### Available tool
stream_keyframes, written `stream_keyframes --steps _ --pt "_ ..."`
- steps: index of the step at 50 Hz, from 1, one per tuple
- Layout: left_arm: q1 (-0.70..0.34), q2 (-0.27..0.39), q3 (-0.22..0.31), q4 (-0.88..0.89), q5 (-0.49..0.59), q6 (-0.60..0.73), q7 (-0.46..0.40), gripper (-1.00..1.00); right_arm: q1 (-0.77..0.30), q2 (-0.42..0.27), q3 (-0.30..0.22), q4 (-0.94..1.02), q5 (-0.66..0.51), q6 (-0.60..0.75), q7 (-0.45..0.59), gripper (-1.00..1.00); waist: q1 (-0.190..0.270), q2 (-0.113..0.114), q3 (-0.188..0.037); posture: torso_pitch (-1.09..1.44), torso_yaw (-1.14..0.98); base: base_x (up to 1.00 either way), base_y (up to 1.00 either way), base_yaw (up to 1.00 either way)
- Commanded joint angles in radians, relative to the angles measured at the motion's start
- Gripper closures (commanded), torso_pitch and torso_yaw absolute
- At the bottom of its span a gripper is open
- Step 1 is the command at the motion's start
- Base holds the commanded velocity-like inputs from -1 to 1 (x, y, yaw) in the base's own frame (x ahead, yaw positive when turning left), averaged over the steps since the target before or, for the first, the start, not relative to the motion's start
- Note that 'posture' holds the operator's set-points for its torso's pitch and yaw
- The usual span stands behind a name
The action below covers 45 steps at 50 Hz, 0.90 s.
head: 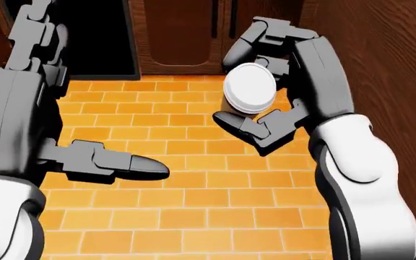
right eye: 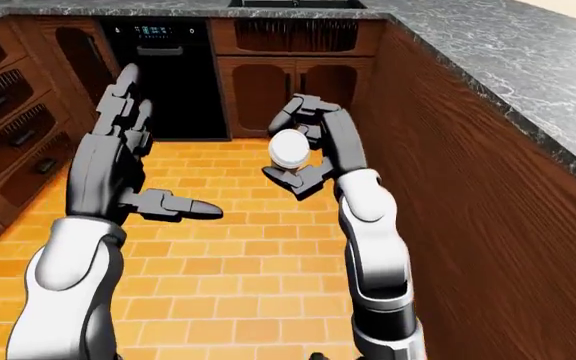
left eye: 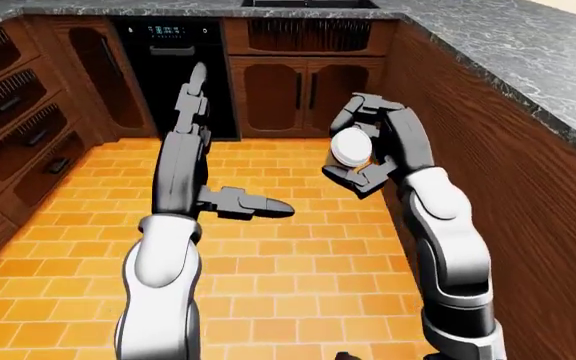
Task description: Move the drinks to the dining counter.
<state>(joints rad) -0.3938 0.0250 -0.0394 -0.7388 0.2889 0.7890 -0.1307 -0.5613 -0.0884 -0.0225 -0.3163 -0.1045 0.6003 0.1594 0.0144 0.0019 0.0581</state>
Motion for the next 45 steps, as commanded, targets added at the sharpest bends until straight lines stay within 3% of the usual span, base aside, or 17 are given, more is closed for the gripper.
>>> stream_keyframes --steps 1,4,5,8,14,16,17,18,21,27,31,32,34,37,41,44,45 --pt "-0.023 -0.001 -0.001 -0.021 0.001 -0.01 0.001 -1.0 -0.025 -0.008 -0.009 -0.028 -0.007 -0.023 -0.005 1.0 -0.003 0.0 -0.018 0.0 0.0 0.0 0.0 0.0" --pt "-0.038 0.002 -0.002 -0.039 0.007 0.017 -0.004 -1.0 -0.033 -0.011 -0.023 -0.053 0.001 0.006 -0.009 1.0 -0.026 -0.085 -0.069 0.0 0.0 0.0 0.0 -0.62" --pt "-0.042 0.002 -0.001 -0.036 0.006 0.018 -0.004 -1.0 -0.036 -0.012 -0.024 -0.065 0.004 0.019 -0.011 1.0 -0.034 -0.055 -0.041 0.0 0.0 0.0 0.0 -1.0" --pt "-0.056 0.003 -0.003 -0.047 0.011 0.036 -0.008 -1.0 -0.04 -0.016 -0.026 -0.103 0.014 0.054 -0.011 1.0 -0.048 -0.055 -0.054 0.0 0.0 0.0 0.0 -1.0" --pt "-0.066 0.007 0.001 -0.057 0.011 0.05 -0.011 -1.0 -0.04 -0.022 -0.026 -0.147 0.021 0.088 -0.016 1.0 -0.033 0.02 -0.025 0.0 0.0 0.0 0.0 -1.0" --pt "-0.066 0.007 0.002 -0.061 0.01 0.054 -0.011 -1.0 -0.041 -0.022 -0.025 -0.164 0.022 0.1 -0.016 1.0 -0.027 0.074 -0.037 0.0 0.0 0.0 0.0 -1.0" --pt "-0.067 0.007 0.003 -0.06 0.009 0.053 -0.011 -1.0 -0.04 -0.023 -0.024 -0.173 0.023 0.105 -0.016 1.0 -0.01 0.122 -0.051 0.0 0.0 0.0 0.0 -1.0" --pt "-0.068 0.008 0.004 -0.06 0.008 0.054 -0.01 -1.0 -0.045 -0.023 -0.027 -0.188 0.024 0.124 -0.019 1.0 -0.019 0.083 -0.04 0.0 0.0 0.0 0.0 -1.0" --pt "-0.066 0.009 0.006 -0.056 0.007 0.051 -0.008 -1.0 -0.055 -0.027 -0.033 -0.211 0.029 0.155 -0.026 1.0 -0.022 0.083 -0.051 0.0 0.0 0.0 0.0 -1.0" --pt "-0.072 0.011 0.01 -0.05 0.001 0.05 -0.005 -1.0 -0.06 -0.034 -0.039 -0.217 0.041 0.161 -0.04 1.0 -0.014 0.013 -0.045 0.0 0.0 0.0 0.0 -1.0" --pt "-0.068 0.011 0.008 -0.05 -0.001 0.046 -0.002 -1.0 -0.06 -0.035 -0.037 -0.222 0.044 0.163 -0.044 1.0 -0.021 -0.067 -0.052 0.0 0.0 0.0 0.0 -1.0" --pt "-0.07 0.011 0.009 -0.053 -0.002 0.051 -0.003 -1.0 -0.06 -0.035 -0.037 -0.224 0.045 0.165 -0.045 1.0 -0.024 -0.064 -0.064 0.0 0.0 0.0 0.0 -1.0" --pt "-0.068 0.011 0.007 -0.051 -0.002 0.047 -0.002 -1.0 -0.061 -0.036 -0.037 -0.222 0.046 0.162 -0.046 1.0 -0.037 -0.06 -0.037 0.0 0.0 0.0 0.0 -1.0" --pt "-0.07 0.01 0.006 -0.048 -0.003 0.047 -0.001 -1.0 -0.054 -0.036 -0.033 -0.229 0.05 0.158 -0.04 1.0 -0.05 -0.02 -0.043 0.0 0.0 0.0 0.0 -1.0" --pt "-0.079 0.013 0.0 -0.06 0.006 0.065 -0.004 -1.0 -0.055 -0.036 -0.035 -0.231 0.05 0.163 -0.041 1.0 -0.036 0.03 -0.014 0.0 0.0 0.0 0.0 -1.0" --pt "-0.085 0.011 0.0 -0.067 0.008 0.075 -0.006 -1.0 -0.055 -0.038 -0.036 -0.235 0.051 0.166 -0.041 1.0 -0.021 0.121 -0.037 0.0 0.0 0.0 0.0 -1.0" --pt "-0.084 0.011 0.0 -0.064 0.007 0.071 -0.006 -1.0 -0.055 -0.038 -0.037 -0.236 0.051 0.167 -0.041 1.0 -0.02 0.091 -0.035 0.0 0.0 0.0 0.0 -1.0"
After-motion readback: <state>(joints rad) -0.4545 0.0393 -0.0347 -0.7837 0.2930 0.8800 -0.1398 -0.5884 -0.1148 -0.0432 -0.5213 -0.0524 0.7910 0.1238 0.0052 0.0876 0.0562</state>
